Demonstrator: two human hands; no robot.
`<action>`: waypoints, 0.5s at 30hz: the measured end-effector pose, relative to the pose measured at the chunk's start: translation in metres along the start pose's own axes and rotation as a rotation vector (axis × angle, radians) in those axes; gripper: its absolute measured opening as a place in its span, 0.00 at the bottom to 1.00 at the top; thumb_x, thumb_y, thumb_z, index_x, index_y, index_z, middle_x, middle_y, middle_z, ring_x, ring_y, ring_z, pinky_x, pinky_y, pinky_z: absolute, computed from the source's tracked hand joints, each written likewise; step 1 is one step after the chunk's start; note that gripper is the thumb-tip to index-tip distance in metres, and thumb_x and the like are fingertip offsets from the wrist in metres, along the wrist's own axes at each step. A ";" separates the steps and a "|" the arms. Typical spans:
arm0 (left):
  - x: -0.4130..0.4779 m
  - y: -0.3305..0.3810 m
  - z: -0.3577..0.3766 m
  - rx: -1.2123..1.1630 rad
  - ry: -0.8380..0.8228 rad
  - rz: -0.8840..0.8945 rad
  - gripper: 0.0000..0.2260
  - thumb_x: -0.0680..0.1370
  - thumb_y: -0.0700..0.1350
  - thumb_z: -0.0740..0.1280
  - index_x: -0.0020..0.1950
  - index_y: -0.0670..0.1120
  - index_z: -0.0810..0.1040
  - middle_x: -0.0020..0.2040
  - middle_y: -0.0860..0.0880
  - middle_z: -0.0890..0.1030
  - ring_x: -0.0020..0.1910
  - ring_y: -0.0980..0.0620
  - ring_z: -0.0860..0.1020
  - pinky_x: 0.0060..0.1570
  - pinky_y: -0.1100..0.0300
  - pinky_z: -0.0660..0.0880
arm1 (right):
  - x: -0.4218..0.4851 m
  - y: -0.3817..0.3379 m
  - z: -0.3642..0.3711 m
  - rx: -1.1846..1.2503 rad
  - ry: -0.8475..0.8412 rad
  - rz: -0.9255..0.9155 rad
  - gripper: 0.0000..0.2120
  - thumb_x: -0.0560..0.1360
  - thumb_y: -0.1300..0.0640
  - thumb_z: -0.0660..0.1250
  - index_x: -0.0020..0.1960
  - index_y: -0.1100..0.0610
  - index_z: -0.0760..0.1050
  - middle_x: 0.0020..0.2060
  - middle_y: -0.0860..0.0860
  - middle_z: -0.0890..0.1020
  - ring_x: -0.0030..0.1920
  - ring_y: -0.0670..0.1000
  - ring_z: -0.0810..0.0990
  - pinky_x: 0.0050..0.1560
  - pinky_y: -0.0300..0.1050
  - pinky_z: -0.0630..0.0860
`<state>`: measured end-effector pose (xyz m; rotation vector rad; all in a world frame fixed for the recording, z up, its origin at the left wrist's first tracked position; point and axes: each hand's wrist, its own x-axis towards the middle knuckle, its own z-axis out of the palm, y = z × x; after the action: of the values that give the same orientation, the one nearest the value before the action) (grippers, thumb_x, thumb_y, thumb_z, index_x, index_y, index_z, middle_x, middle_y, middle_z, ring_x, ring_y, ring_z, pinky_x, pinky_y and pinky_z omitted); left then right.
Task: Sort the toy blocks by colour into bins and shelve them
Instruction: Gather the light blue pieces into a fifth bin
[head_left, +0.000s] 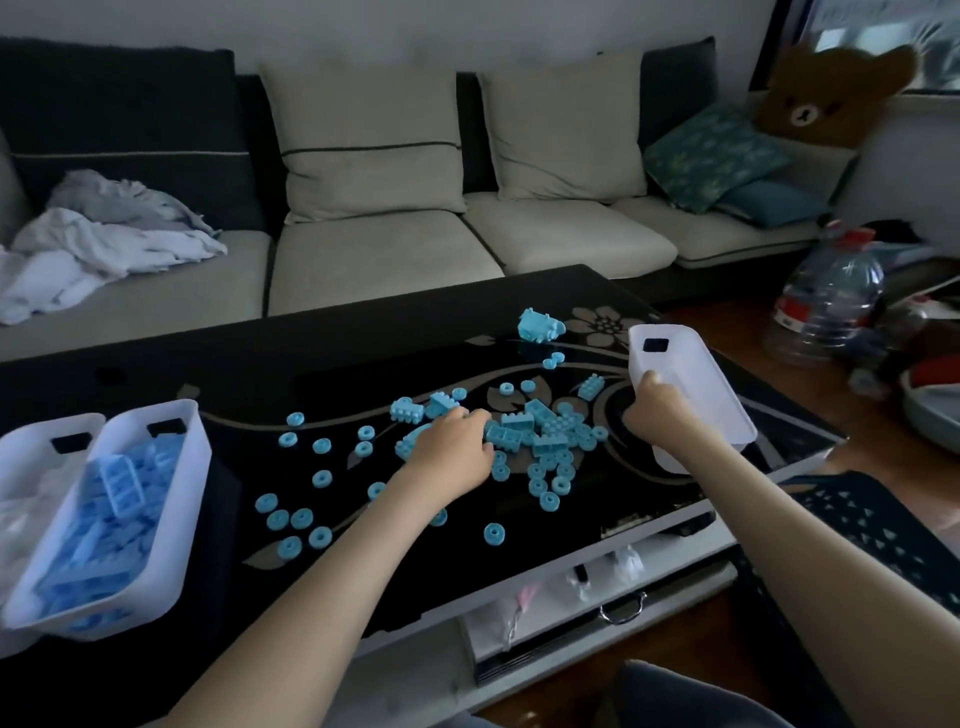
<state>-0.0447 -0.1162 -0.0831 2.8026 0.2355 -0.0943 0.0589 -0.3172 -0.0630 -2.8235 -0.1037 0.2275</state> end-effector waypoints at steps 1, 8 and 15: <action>0.003 0.001 0.000 -0.002 0.003 0.003 0.21 0.82 0.47 0.57 0.75 0.48 0.62 0.71 0.47 0.65 0.62 0.48 0.72 0.53 0.56 0.73 | 0.001 -0.003 0.001 -0.034 -0.026 -0.040 0.20 0.79 0.63 0.54 0.70 0.68 0.60 0.60 0.63 0.73 0.52 0.57 0.76 0.46 0.45 0.69; 0.033 0.005 -0.012 -0.014 0.030 0.004 0.20 0.82 0.48 0.58 0.73 0.49 0.64 0.72 0.48 0.64 0.59 0.49 0.74 0.50 0.56 0.74 | 0.006 -0.030 -0.014 -0.220 0.029 -0.119 0.20 0.78 0.57 0.61 0.68 0.64 0.64 0.58 0.58 0.76 0.52 0.54 0.76 0.45 0.40 0.70; 0.066 -0.005 -0.027 -0.075 0.096 -0.013 0.19 0.82 0.48 0.58 0.72 0.48 0.66 0.69 0.47 0.68 0.63 0.49 0.73 0.59 0.55 0.73 | 0.073 -0.073 -0.008 -0.004 0.103 -0.354 0.29 0.75 0.60 0.65 0.72 0.61 0.58 0.67 0.60 0.66 0.67 0.60 0.67 0.61 0.50 0.69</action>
<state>0.0206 -0.0924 -0.0656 2.7344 0.2741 0.0450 0.1290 -0.2437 -0.0437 -2.7525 -0.5735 0.0010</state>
